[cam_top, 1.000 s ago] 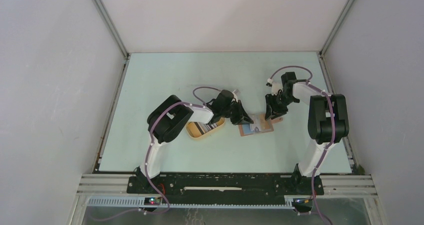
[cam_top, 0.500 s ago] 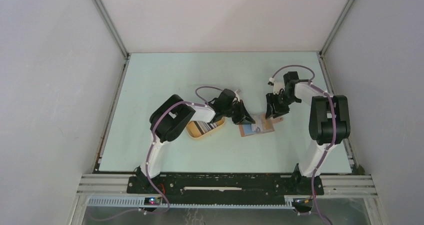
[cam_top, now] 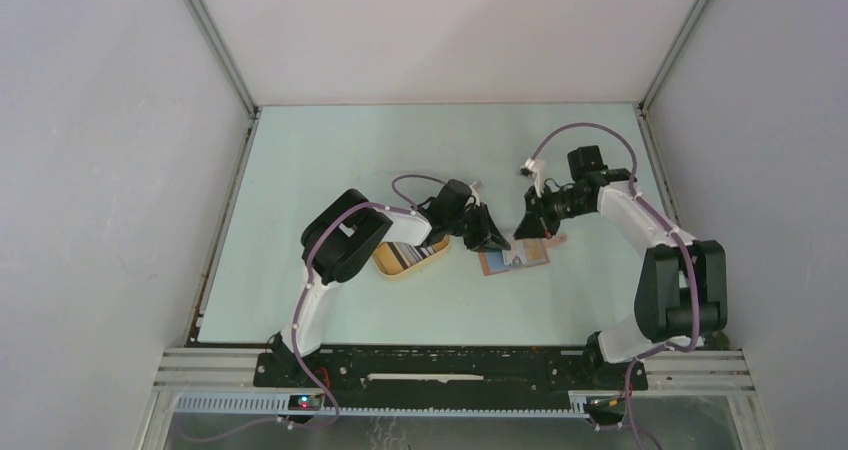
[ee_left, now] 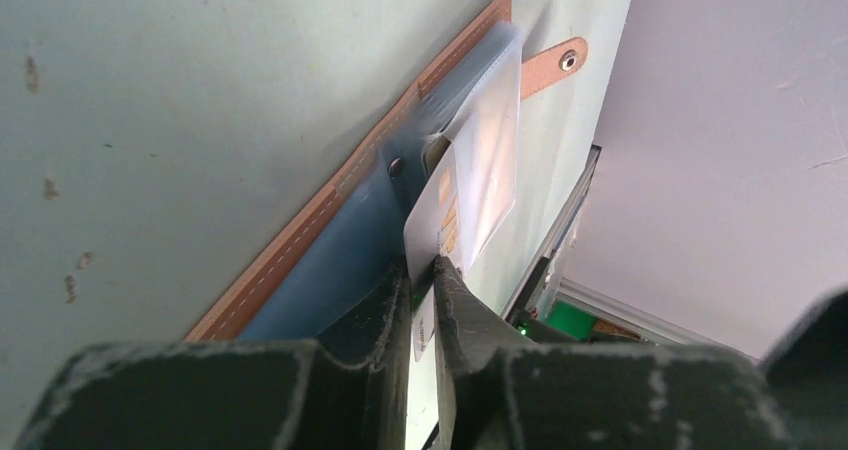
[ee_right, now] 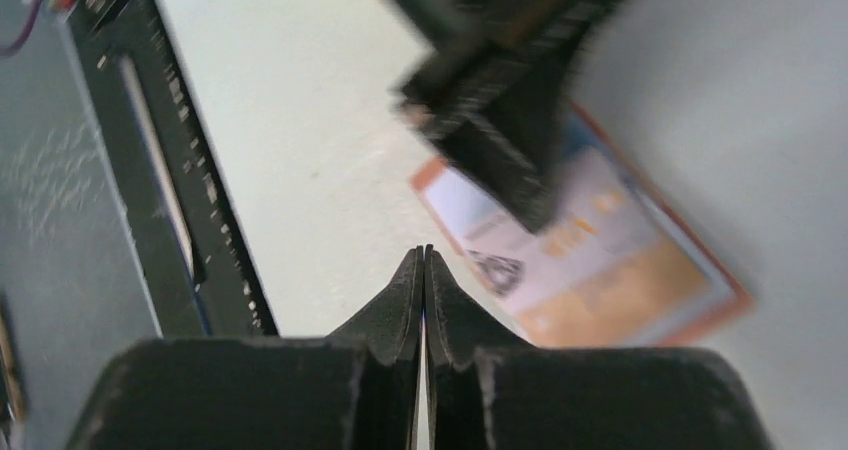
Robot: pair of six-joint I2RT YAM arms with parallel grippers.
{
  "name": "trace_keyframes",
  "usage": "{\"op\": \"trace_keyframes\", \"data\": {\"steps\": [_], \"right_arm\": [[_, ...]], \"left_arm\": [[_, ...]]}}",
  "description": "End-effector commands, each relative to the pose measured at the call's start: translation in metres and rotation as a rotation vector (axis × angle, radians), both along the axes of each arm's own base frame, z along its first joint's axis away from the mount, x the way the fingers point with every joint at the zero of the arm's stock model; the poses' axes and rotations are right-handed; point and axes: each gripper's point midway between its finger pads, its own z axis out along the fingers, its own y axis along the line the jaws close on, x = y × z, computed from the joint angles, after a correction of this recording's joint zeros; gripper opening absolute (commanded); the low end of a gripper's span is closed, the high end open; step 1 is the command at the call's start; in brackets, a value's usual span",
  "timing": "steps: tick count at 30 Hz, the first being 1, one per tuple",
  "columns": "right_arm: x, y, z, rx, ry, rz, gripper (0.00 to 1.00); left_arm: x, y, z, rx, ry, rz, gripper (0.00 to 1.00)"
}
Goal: Put the credit cards into the card holder
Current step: Insert the credit card into the card holder.
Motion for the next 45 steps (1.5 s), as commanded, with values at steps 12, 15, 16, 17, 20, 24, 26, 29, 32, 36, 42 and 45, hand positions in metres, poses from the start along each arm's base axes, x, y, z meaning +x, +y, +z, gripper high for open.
{"op": "trace_keyframes", "data": {"steps": [12, 15, 16, 17, 20, 24, 26, 29, 32, 36, 42, 45], "right_arm": [[-0.024, 0.049, -0.056, -0.318, -0.533, 0.474, 0.06], [-0.013, 0.045, -0.065, -0.394, -0.555, 0.443, 0.06], [-0.01, 0.044, -0.068, -0.414, -0.561, 0.432, 0.06], [-0.008, 0.043, -0.07, -0.431, -0.56, 0.425, 0.06], [-0.007, 0.042, -0.075, -0.455, -0.555, 0.423, 0.06], [-0.01, 0.044, -0.08, -0.464, -0.549, 0.434, 0.06], [-0.01, 0.044, -0.082, -0.476, -0.548, 0.436, 0.06], [-0.01, 0.042, -0.085, -0.487, -0.541, 0.435, 0.06], [-0.01, 0.042, -0.086, -0.493, -0.537, 0.432, 0.07], [-0.009, 0.037, -0.09, -0.52, -0.531, 0.419, 0.07], [-0.001, 0.025, -0.088, -0.55, -0.523, 0.364, 0.07], [0.002, 0.017, -0.087, -0.561, -0.513, 0.338, 0.07]], "left_arm": [[-0.015, -0.004, -0.013, 0.037, 0.056, -0.037, 0.21], [-0.015, -0.004, -0.012, 0.037, 0.056, -0.037, 0.21], [-0.015, -0.003, -0.012, 0.037, 0.056, -0.036, 0.22], [-0.015, -0.003, -0.012, 0.037, 0.056, -0.036, 0.22], [-0.015, -0.003, -0.013, 0.038, 0.058, -0.036, 0.23], [-0.016, -0.003, -0.015, 0.042, 0.062, -0.035, 0.23], [-0.015, -0.003, -0.015, 0.042, 0.062, -0.036, 0.23], [-0.015, -0.004, -0.015, 0.04, 0.063, -0.036, 0.23], [-0.015, -0.004, -0.015, 0.04, 0.062, -0.037, 0.24], [-0.015, -0.004, -0.016, 0.043, 0.065, -0.037, 0.26], [-0.016, -0.003, -0.017, 0.05, 0.069, -0.038, 0.33], [-0.015, -0.004, -0.017, 0.055, 0.067, -0.041, 0.36]]}}
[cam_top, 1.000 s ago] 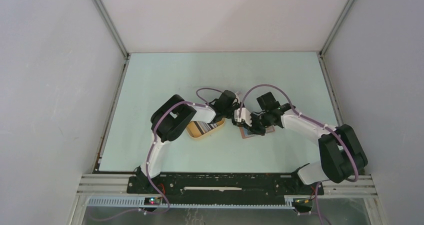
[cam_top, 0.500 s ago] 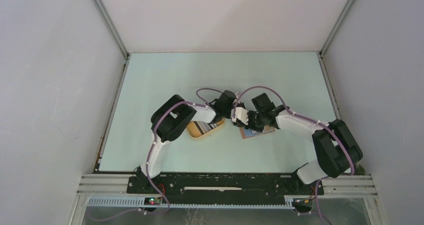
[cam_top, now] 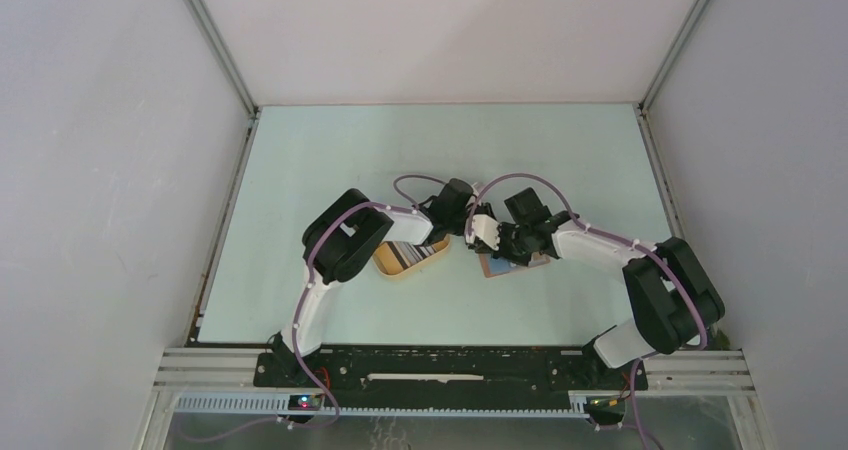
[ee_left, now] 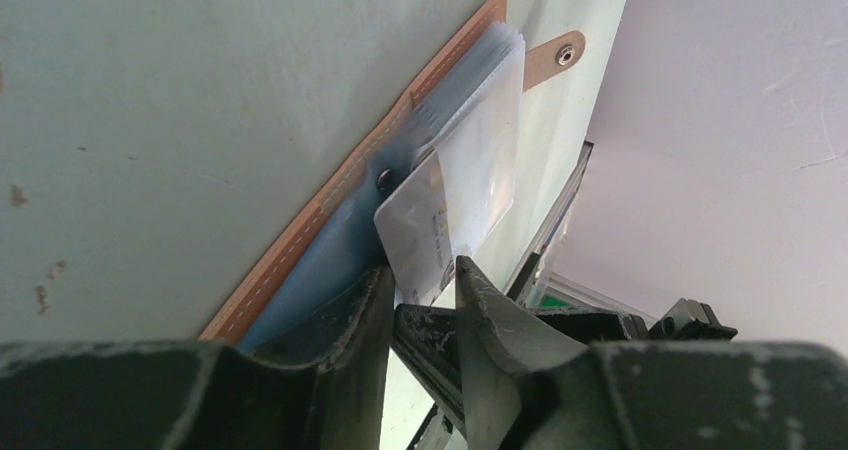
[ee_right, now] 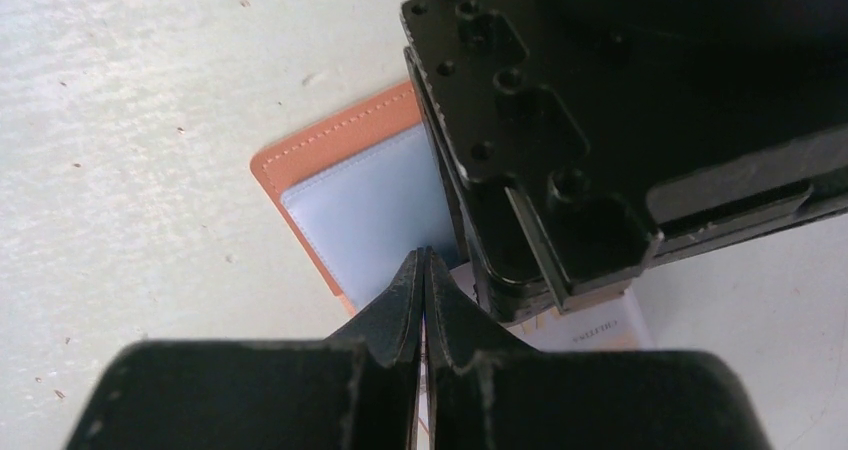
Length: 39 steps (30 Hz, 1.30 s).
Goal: Put the credit cards into the card holder
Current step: Insert the credit card into the card holder.
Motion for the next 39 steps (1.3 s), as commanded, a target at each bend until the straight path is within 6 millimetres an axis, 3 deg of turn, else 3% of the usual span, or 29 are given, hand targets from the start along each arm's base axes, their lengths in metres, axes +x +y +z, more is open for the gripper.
{"op": "trace_keyframes", "data": {"steps": [1, 14, 23, 31, 39], "right_arm": [[0.018, -0.011, 0.006, -0.005, -0.051, -0.075, 0.07], [0.036, -0.042, 0.015, 0.011, -0.076, -0.217, 0.07], [0.018, -0.024, 0.039, 0.22, 0.048, -0.2, 0.11], [0.003, -0.005, 0.027, 0.195, 0.096, -0.116, 0.12], [0.008, -0.005, 0.011, 0.115, 0.076, -0.138, 0.13]], "left_arm": [[-0.012, -0.001, -0.018, 0.058, 0.033, -0.037, 0.37], [-0.012, -0.001, -0.02, 0.062, 0.039, -0.04, 0.39], [-0.011, -0.003, -0.016, 0.052, 0.023, -0.042, 0.39], [-0.01, -0.005, -0.013, 0.04, 0.017, -0.04, 0.39], [-0.006, -0.001, -0.011, 0.037, 0.013, -0.007, 0.4]]}}
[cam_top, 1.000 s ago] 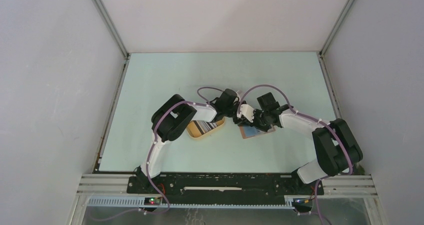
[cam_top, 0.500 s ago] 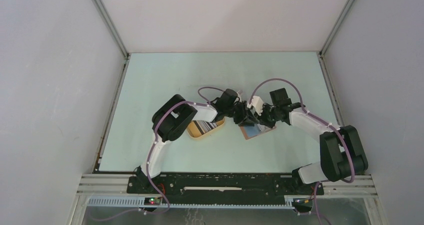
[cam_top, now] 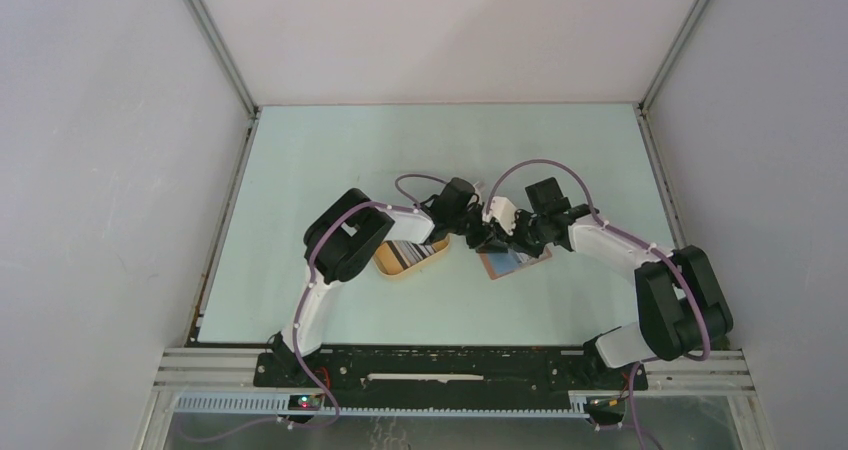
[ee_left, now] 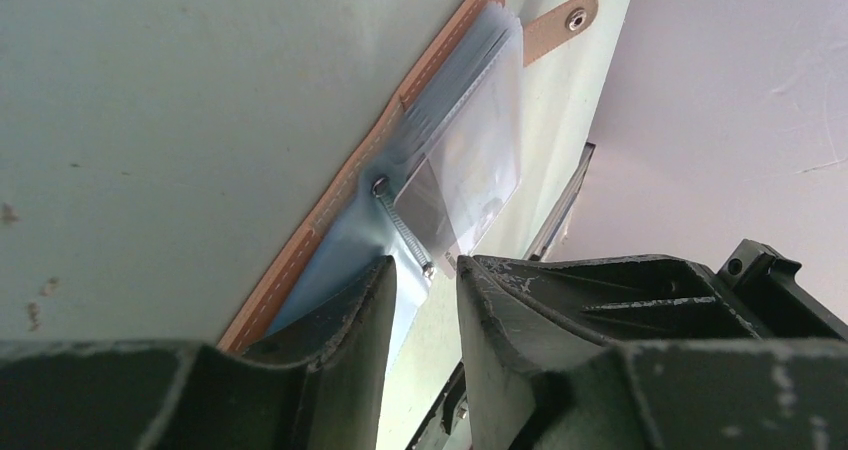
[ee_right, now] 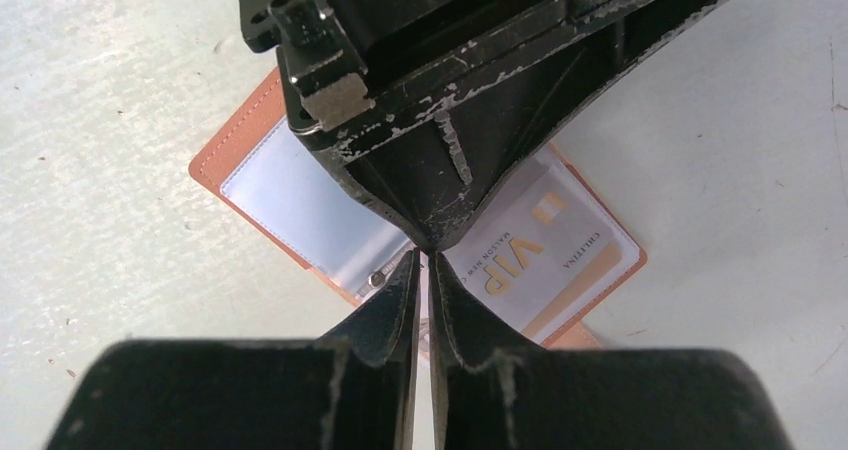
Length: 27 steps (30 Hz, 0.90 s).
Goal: Put the credit cards into the card holder
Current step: Insert the credit card into the card holder.
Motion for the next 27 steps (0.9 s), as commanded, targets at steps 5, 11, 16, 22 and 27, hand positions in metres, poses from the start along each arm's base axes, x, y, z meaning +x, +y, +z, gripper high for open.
{"op": "trace_keyframes", "data": {"steps": [5, 11, 16, 22, 27], "right_arm": [[-0.01, 0.024, 0.004, 0.109, 0.057, 0.051, 0.13], [-0.019, 0.028, 0.004, 0.136, 0.088, 0.095, 0.12], [-0.015, 0.026, 0.004, 0.132, 0.077, 0.072, 0.12], [-0.013, 0.019, 0.002, 0.126, 0.093, 0.057, 0.12], [-0.005, 0.016, -0.008, 0.073, 0.072, 0.028, 0.12]], "left_arm": [[0.002, 0.008, 0.001, -0.002, -0.031, 0.048, 0.39], [0.007, 0.009, 0.012, -0.022, -0.06, 0.065, 0.32], [0.006, 0.014, 0.01, -0.02, -0.063, 0.077, 0.21], [0.005, 0.016, 0.008, -0.01, -0.066, 0.081, 0.06], [0.005, 0.02, -0.001, 0.035, -0.064, 0.079, 0.02]]}}
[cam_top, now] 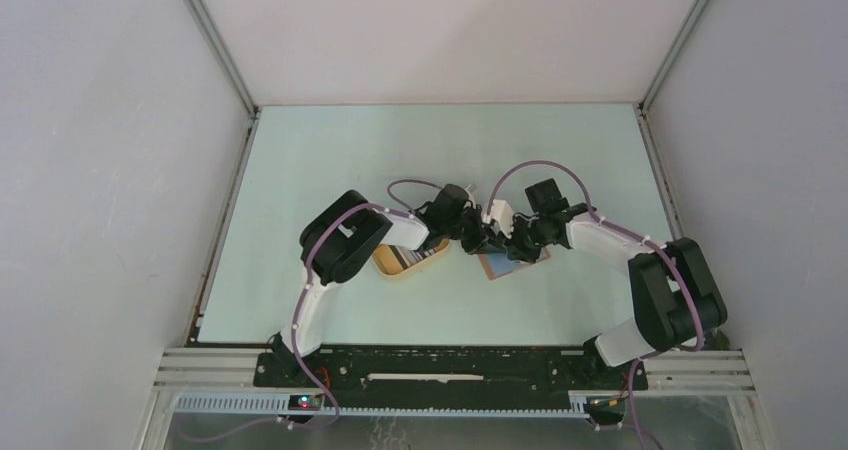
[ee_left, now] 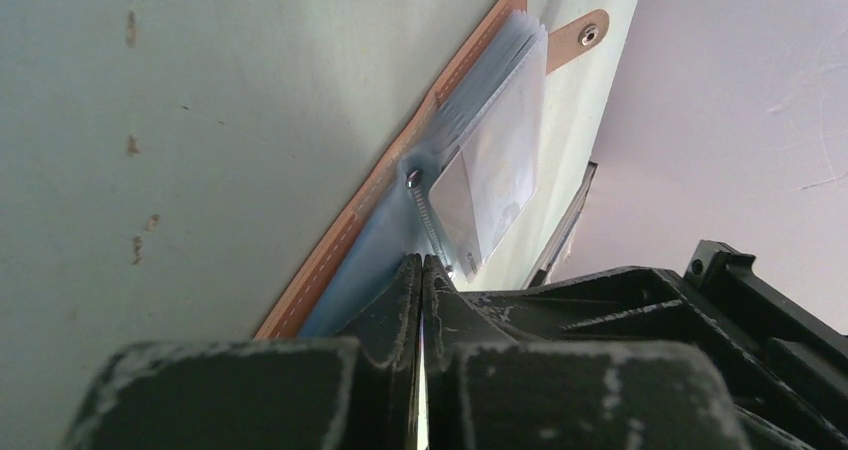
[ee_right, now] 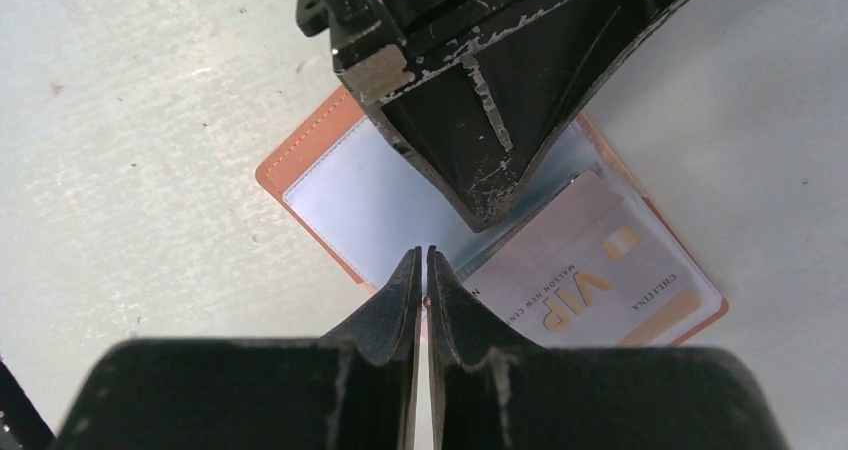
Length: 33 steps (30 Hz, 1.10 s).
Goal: Put the credit cards into the card holder
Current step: Insert the credit card into the card holder.
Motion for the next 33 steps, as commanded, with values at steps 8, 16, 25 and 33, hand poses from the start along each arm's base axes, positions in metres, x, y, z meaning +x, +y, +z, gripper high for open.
{"op": "trace_keyframes", "data": {"steps": [8, 16, 25, 33], "right_arm": [[0.023, -0.003, -0.01, -0.087, -0.056, -0.065, 0.11], [0.048, -0.017, 0.001, -0.126, -0.148, -0.189, 0.1], [0.055, -0.029, 0.009, -0.102, -0.153, -0.26, 0.1], [0.022, -0.008, 0.055, 0.249, 0.091, -0.189, 0.14]], "left_arm": [[0.0, 0.012, -0.004, 0.075, -0.02, 0.009, 0.0], [0.0, 0.013, -0.009, 0.086, -0.019, 0.002, 0.0], [0.0, 0.013, -0.01, 0.091, -0.021, -0.002, 0.0], [0.006, 0.006, 0.004, 0.066, -0.056, -0.008, 0.04]]}}
